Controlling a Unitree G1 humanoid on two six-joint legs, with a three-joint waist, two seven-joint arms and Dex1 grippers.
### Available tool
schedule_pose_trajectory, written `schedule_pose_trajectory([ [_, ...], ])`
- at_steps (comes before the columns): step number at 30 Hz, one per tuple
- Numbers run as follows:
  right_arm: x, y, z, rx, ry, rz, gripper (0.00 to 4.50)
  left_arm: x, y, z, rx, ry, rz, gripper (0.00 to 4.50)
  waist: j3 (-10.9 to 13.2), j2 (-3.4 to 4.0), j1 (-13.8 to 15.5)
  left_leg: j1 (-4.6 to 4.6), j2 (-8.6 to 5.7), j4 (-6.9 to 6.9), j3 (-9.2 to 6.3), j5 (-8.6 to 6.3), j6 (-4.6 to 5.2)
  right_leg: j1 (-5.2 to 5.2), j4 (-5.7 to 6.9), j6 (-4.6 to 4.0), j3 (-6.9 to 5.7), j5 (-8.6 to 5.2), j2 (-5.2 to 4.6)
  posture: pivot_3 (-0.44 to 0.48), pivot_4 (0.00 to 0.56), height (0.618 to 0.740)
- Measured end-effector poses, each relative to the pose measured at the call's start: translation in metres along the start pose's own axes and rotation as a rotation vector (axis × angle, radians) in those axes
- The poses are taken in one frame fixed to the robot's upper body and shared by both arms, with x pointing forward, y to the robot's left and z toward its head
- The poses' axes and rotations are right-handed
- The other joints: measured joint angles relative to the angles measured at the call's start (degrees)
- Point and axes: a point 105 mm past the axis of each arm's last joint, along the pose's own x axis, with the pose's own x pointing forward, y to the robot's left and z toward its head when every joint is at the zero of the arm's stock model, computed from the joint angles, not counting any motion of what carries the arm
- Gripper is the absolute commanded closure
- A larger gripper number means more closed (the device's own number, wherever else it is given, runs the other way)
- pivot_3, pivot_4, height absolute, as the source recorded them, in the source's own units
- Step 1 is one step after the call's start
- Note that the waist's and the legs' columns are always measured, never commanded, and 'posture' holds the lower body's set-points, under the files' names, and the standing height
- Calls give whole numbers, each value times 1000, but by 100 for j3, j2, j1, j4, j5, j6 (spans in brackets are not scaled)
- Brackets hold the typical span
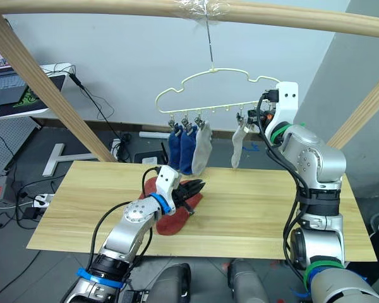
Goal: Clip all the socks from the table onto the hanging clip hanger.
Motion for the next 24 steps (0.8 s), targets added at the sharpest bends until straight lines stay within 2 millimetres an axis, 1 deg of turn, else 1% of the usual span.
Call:
schedule_pose_trajectory([
  [2,0,0,0,3,2,-1,4500,0,4,-10,12,41,17,2798,0,0,2,-1,0,-1,-1,0,0,0,-2,0,-2,0,0,-63,250,740],
  [3,1,1,-1,6,3,1,4500,0,5,-16,17,64,25,2403,0,0,2,-1,0,-1,-1,0,0,0,-3,0,-1,0,0,-63,250,740],
  [8,1,6,-3,25,11,12,4500,4,11,-45,12,193,75,941,0,0,-1,-1,1,-1,-1,0,0,0,-2,0,-3,0,-1,-78,254,740],
  [11,0,7,-3,25,12,9,4500,4,13,-54,13,230,84,77,0,0,-3,-3,2,-2,-2,0,0,-1,-2,0,-4,0,0,-80,254,740],
  [16,-1,8,-4,25,15,5,4500,8,17,-56,33,262,86,32,0,0,-4,-2,1,-1,-2,0,0,0,-2,0,-4,0,-1,-84,258,740],
  [19,-4,8,-7,27,17,2,4500,10,24,-60,49,280,121,32,0,0,-6,-3,1,-1,-3,0,0,0,-3,1,-4,0,-1,-85,262,740],
  [24,-5,9,-6,22,18,-2,4500,9,32,-61,29,279,164,32,0,0,-10,-2,2,-1,-4,0,0,0,-2,1,-5,0,-1,-85,263,740],
])
